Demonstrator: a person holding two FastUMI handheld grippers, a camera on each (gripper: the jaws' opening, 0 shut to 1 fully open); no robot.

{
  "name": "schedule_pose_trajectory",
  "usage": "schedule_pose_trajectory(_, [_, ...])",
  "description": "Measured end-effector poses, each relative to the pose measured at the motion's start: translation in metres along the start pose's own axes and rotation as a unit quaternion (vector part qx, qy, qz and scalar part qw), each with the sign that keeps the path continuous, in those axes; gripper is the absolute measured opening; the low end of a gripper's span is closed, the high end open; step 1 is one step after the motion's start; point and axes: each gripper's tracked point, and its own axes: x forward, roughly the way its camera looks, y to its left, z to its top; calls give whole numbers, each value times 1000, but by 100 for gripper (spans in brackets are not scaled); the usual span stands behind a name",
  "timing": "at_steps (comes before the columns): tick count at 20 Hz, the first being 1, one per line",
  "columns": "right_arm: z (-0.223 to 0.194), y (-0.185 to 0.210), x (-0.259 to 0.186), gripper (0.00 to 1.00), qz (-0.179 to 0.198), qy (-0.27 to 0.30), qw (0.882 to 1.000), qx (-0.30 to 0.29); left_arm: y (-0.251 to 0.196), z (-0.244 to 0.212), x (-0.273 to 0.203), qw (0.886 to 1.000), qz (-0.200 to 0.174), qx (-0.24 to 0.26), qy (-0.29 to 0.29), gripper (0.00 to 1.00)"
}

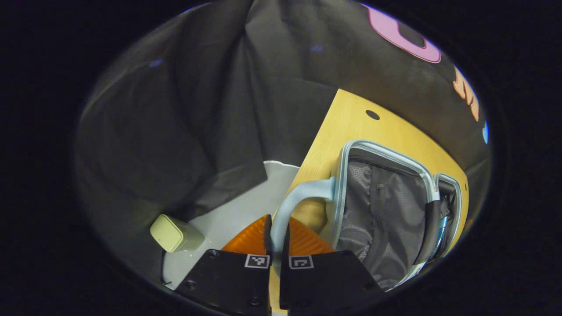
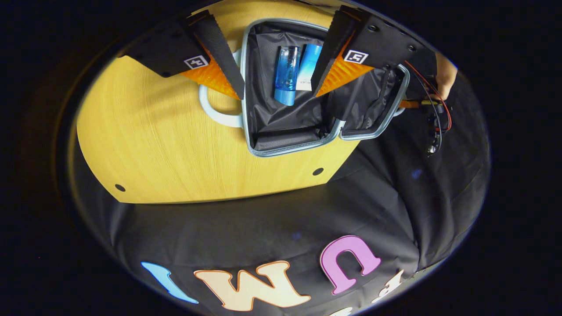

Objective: First open the suitcase, pack the skin care products into it, and then close the suitcase.

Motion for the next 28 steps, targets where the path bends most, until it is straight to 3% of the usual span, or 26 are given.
schedule_pose_trajectory(4, [4,-1,-9,95,26,-5,999,-22,-21,41,-66,997,-8,22,-69,1])
schedule_pose_trajectory(7, [13,-9,-21,95,45,-16,999,-26,-53,73,-130,991,-37,29,-128,1])
schedule_pose_trajectory(10, [17,-25,-38,95,59,-22,998,-28,-100,86,-170,986,-49,40,-156,1])
schedule_pose_trajectory(13, [21,-53,-56,96,60,-27,997,-32,-148,94,-200,977,-57,86,-187,1])
schedule_pose_trajectory(18, [34,-105,-84,95,49,-49,998,-11,-228,94,-227,970,-90,106,-198,1])
schedule_pose_trajectory(24, [37,-155,-110,95,28,-65,997,10,-339,73,-241,955,-197,107,-196,1])
schedule_pose_trajectory(28, [47,-185,-127,95,16,-82,996,33,-404,53,-233,948,-243,119,-166,1])
